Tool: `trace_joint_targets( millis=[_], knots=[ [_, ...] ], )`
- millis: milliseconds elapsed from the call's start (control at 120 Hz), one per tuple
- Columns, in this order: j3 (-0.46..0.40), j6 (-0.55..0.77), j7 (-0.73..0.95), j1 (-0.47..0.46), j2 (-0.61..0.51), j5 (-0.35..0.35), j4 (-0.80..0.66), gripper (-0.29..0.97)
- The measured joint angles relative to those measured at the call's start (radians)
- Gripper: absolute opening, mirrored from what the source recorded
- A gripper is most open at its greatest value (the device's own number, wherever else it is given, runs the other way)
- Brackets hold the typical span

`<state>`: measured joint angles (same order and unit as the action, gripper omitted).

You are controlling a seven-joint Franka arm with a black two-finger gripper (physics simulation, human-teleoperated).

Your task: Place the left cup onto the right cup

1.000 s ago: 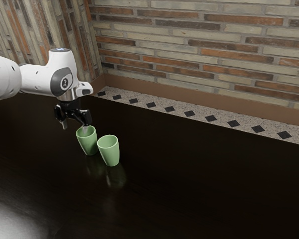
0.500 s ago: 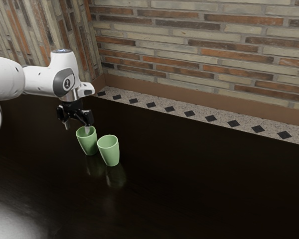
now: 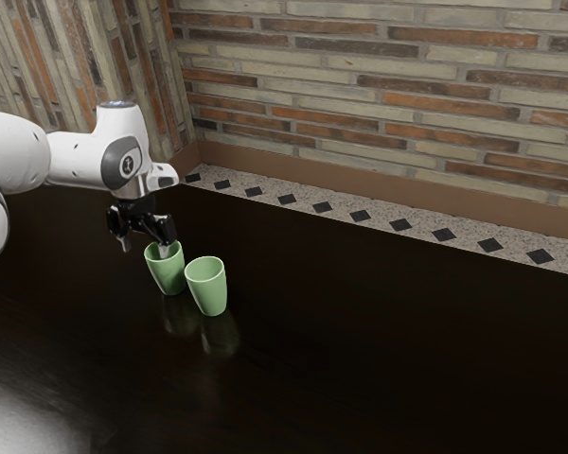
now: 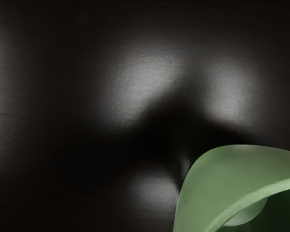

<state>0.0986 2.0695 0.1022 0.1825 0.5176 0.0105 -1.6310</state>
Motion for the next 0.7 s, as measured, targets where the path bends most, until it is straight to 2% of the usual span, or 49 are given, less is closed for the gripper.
trace_joint_targets(
  millis=[92, 142, 333, 442, 558, 700],
  knots=[
    [0.0, 0.004, 0.001, 0.0, 0.0, 0.0, 0.0, 0.68],
    [0.0, 0.005, 0.002, 0.0, 0.0, 0.001, 0.0, 0.63],
    [-0.002, 0.008, 0.007, 0.0, 0.0, -0.001, 0.0, 0.23],
    [-0.003, 0.009, 0.009, 0.0, 0.0, -0.001, 0.0, 0.07],
    [-0.004, 0.01, 0.01, -0.001, 0.0, -0.001, 0.001, -0.02],
    [-0.004, 0.01, 0.009, -0.003, 0.0, 0.0, 0.004, -0.06]
  ],
)
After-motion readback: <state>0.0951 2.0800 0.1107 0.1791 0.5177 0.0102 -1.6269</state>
